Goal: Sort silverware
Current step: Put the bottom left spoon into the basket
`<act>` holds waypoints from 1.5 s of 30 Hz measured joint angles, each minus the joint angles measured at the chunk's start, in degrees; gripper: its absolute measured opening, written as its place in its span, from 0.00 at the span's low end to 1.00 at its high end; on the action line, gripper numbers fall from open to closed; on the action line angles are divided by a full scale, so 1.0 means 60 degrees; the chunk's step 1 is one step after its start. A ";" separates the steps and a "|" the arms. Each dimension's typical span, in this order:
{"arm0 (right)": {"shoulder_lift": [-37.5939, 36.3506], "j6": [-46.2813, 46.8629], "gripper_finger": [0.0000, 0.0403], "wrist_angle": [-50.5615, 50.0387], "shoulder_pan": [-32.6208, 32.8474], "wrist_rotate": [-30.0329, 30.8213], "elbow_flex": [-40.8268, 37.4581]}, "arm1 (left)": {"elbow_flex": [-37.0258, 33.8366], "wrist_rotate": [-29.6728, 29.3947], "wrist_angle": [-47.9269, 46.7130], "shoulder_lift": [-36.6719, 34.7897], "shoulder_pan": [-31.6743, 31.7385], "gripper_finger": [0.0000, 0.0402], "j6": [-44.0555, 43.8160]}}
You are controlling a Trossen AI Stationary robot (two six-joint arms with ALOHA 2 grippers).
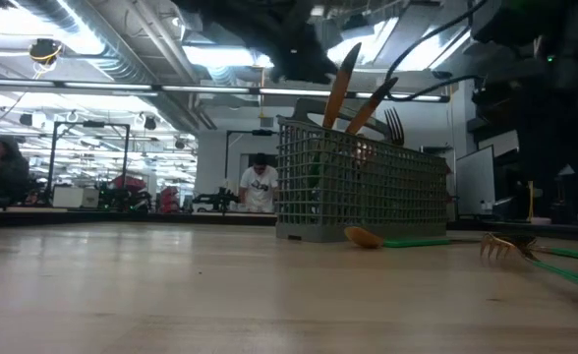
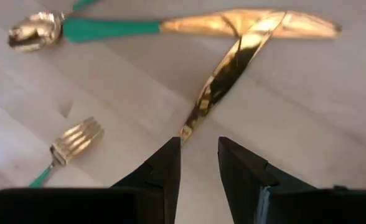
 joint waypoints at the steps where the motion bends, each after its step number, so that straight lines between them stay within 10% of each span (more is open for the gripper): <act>1: 0.0000 0.0054 0.27 -0.0009 0.0004 -0.0172 0.0000 | 0.0000 0.0001 -0.0508 -0.0153 0.0001 0.47 -0.0054; 26: -0.0004 0.0411 0.27 -0.0472 0.5179 -0.0679 -0.0801 | -0.1242 0.0459 -0.2032 -0.0782 -0.0037 0.47 -0.0127; 45: -0.0004 0.0664 0.27 0.1031 0.6708 -0.0270 -0.2166 | -0.1282 0.0577 -0.1907 -0.0782 -0.0184 0.47 -0.0722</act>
